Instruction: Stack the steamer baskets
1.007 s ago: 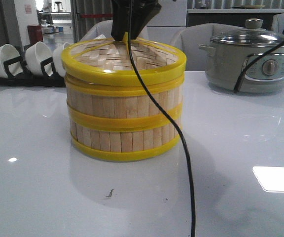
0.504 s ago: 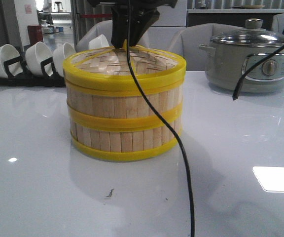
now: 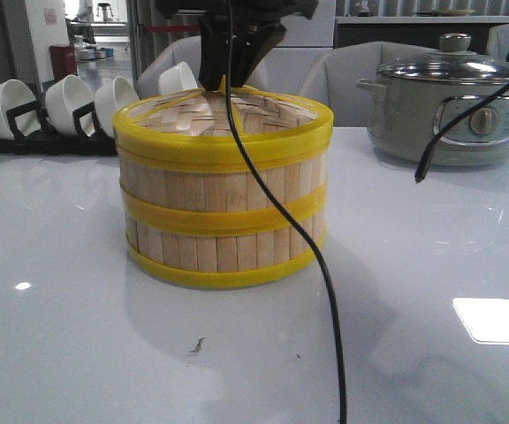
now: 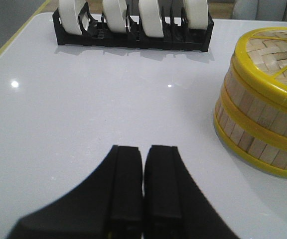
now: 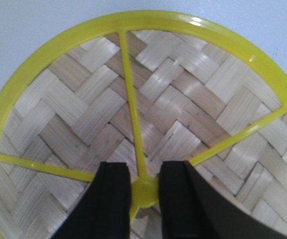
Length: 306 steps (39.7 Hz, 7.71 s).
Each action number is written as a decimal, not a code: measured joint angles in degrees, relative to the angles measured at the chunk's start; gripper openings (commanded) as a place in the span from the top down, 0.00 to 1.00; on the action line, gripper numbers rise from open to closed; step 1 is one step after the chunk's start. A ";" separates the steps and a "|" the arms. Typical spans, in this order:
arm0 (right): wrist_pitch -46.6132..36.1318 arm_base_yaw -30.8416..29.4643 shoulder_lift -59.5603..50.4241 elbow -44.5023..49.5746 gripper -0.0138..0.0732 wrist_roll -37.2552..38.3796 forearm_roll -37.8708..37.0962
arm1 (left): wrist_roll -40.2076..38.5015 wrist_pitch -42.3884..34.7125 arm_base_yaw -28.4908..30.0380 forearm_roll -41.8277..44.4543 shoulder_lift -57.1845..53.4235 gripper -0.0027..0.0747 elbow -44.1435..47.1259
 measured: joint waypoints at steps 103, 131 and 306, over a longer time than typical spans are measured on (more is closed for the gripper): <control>-50.10 -39.12 -111.61 117.98 0.81 0.08 -0.03 | 0.00 0.00 0.00 0.00 0.00 0.85 0.00; -50.82 -36.10 -111.61 117.98 0.81 0.08 -0.03 | 0.00 0.00 0.00 0.00 0.00 0.85 0.00; -61.71 -32.08 -126.90 133.81 0.81 0.08 0.07 | 2.05 -21.73 0.00 -1.19 -25.08 0.85 22.60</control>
